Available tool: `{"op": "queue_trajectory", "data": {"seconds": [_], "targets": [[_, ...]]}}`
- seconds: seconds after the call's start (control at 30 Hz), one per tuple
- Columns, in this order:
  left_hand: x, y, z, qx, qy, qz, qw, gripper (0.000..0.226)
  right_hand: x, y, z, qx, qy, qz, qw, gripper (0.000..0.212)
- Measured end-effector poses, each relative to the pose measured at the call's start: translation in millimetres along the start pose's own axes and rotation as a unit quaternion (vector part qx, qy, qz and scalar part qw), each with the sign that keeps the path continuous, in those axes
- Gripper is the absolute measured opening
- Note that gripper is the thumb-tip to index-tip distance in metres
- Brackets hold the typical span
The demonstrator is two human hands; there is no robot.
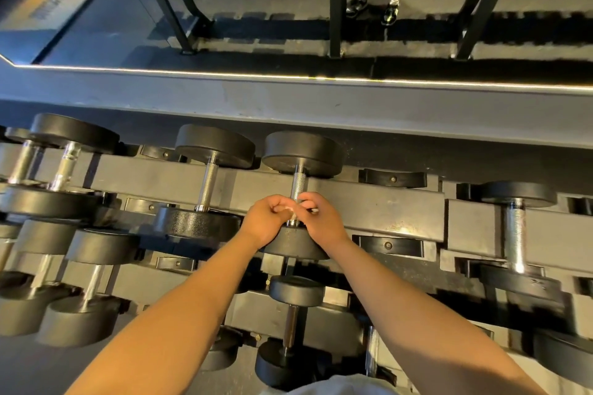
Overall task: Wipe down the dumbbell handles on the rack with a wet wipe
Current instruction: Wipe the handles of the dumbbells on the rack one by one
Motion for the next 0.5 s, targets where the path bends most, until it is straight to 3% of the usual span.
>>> {"op": "queue_trajectory", "data": {"seconds": [0.17,0.33,0.5], "targets": [[-1,6,-1,-0.002,0.007,-0.006,1.000,0.018,5,-7,1,0.017,0.007,0.025,1.000,0.009],[-5,18,-6,-0.092,-0.038,-0.002,0.995,0.033,12,-41,3,-0.133,0.025,0.028,0.990,0.015],[-4,15,-6,-0.107,-0.104,0.011,0.989,0.037,4,-53,-10,-0.104,0.071,0.005,0.992,0.019]]}}
Point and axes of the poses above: each hand's wrist, its own y-axis away from the middle knuckle, its own z-axis out of the back of the hand, x = y × z, the point moved 2 cm from there along -y, towards the middle knuckle, and after that the axes turned 10 degrees about -x, right-handed, at the moved point
